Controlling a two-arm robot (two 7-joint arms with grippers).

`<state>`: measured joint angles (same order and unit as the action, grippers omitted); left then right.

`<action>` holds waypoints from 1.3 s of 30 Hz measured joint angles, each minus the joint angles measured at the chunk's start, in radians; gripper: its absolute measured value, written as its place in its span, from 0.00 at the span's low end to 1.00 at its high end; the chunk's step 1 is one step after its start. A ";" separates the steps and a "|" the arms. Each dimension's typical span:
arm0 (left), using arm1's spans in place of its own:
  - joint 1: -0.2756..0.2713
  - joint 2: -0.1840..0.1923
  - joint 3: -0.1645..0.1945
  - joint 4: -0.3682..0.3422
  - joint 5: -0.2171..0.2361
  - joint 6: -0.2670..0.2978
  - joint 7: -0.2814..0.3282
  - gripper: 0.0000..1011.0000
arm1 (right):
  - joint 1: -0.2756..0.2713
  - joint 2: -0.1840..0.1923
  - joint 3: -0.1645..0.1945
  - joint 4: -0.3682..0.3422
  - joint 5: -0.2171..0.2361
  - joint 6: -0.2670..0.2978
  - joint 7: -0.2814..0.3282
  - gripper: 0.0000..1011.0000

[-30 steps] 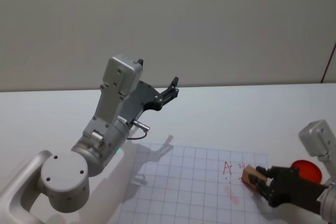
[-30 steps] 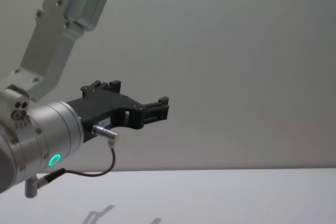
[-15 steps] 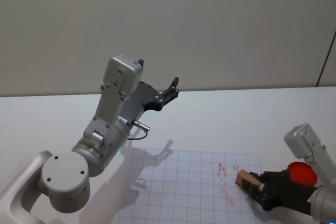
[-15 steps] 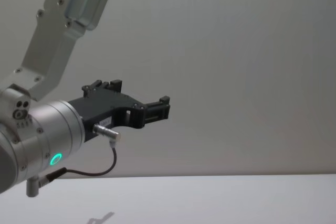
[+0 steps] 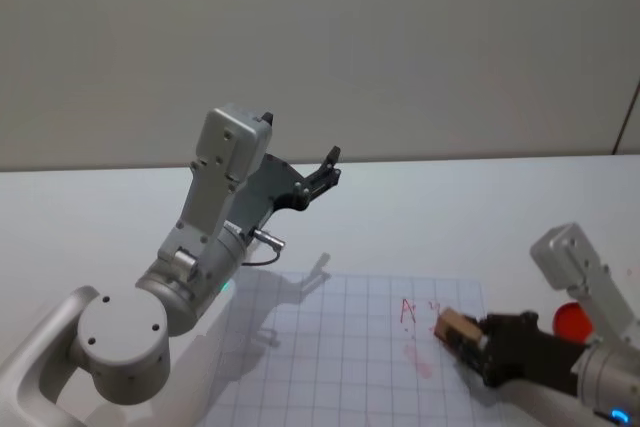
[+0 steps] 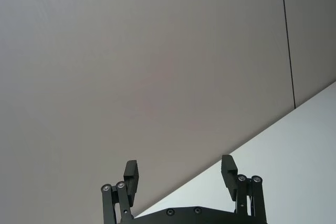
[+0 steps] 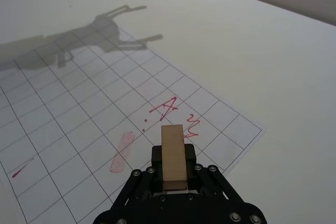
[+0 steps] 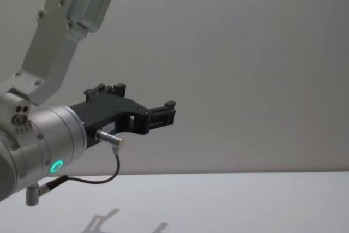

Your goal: Use the one hand to pick up the stamp and affix it onto the A4 paper.

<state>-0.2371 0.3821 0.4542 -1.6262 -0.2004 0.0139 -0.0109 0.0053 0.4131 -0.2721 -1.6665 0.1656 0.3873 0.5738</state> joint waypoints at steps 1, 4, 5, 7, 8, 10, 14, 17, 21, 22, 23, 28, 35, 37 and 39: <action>0.000 0.000 0.000 0.000 0.000 0.000 0.000 0.99 | 0.003 0.000 0.002 -0.007 0.008 -0.007 -0.006 0.22; 0.000 0.000 0.000 0.000 0.000 0.000 0.000 0.99 | 0.008 0.000 0.009 -0.021 0.022 -0.020 -0.016 0.22; 0.000 0.000 0.000 0.000 0.000 0.000 0.000 0.99 | 0.011 0.000 0.014 -0.033 0.032 -0.030 -0.025 0.22; 0.000 0.000 0.000 0.000 0.000 0.000 0.000 0.99 | 0.014 0.001 0.019 -0.044 0.041 -0.038 -0.033 0.22; 0.000 0.000 0.000 0.000 0.000 0.000 0.000 0.99 | 0.017 0.004 0.026 -0.056 0.052 -0.048 -0.044 0.22; 0.000 0.000 0.000 0.000 0.000 0.000 0.000 0.99 | 0.017 0.007 0.031 -0.066 0.061 -0.058 -0.055 0.22; 0.000 0.000 0.000 0.000 0.000 0.000 0.000 0.99 | 0.016 0.019 0.050 -0.091 0.083 -0.080 -0.087 0.22; 0.000 0.000 0.000 0.000 0.000 0.000 0.000 0.99 | 0.005 0.037 0.068 -0.109 0.099 -0.093 -0.121 0.22; 0.000 0.000 0.000 0.000 0.000 0.000 0.000 0.99 | -0.014 0.059 0.087 -0.122 0.110 -0.099 -0.161 0.21; 0.000 0.000 0.000 0.000 0.000 0.000 0.000 0.99 | -0.018 0.063 0.090 -0.123 0.112 -0.099 -0.168 0.22; 0.000 0.000 0.000 0.000 0.000 0.000 0.000 0.99 | -0.022 0.067 0.093 -0.124 0.113 -0.099 -0.176 0.22; 0.000 0.000 0.000 0.000 0.000 0.000 0.000 0.99 | -0.060 0.097 0.117 -0.128 0.121 -0.099 -0.233 0.22; 0.000 0.000 0.000 0.000 0.000 0.000 0.000 0.99 | -0.106 0.126 0.140 -0.126 0.132 -0.098 -0.290 0.22; 0.000 0.000 0.000 0.000 0.000 0.000 0.000 0.99 | -0.117 0.133 0.145 -0.123 0.134 -0.098 -0.297 0.22; 0.000 0.000 0.000 0.000 0.000 0.000 0.000 0.99 | -0.124 0.137 0.147 -0.121 0.136 -0.100 -0.300 0.22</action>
<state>-0.2371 0.3821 0.4542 -1.6262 -0.2004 0.0138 -0.0109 -0.1190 0.5501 -0.1248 -1.7880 0.3019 0.2874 0.2733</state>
